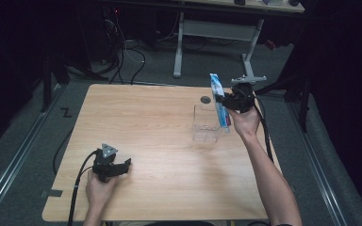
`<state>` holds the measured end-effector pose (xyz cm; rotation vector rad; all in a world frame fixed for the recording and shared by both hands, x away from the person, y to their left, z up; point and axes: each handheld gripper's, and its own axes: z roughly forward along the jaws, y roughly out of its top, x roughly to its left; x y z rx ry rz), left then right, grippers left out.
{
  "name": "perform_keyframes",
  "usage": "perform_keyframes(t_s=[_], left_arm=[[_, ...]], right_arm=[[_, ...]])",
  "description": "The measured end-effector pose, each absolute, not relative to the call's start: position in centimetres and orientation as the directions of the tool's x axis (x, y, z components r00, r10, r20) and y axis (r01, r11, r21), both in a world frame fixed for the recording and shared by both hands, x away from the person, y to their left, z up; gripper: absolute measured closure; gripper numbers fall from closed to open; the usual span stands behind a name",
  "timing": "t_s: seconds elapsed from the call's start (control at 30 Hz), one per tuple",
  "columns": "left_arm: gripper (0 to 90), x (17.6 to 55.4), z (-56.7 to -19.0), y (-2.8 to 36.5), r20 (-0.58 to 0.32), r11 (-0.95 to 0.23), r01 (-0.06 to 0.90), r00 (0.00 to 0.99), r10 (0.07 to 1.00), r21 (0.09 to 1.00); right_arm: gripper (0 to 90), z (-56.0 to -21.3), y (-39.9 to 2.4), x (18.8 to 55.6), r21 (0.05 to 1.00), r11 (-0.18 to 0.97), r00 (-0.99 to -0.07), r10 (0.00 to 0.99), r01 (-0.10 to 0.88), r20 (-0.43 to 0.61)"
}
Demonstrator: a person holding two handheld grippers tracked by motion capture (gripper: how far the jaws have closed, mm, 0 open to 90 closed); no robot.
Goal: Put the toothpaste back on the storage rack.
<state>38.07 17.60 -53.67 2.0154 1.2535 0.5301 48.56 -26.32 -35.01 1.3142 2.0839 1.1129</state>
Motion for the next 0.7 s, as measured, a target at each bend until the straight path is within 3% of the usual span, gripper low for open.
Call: perform_keyframes(t_s=[0.7], left_arm=[[23.8,38.1,-53.7,17.6,-0.021,-0.289,0.609,0.45,0.893,0.739]], right_arm=[[71.8,-35.7,-24.6,51.5,0.816,0.202,-0.403,0.914,0.542,0.041]])
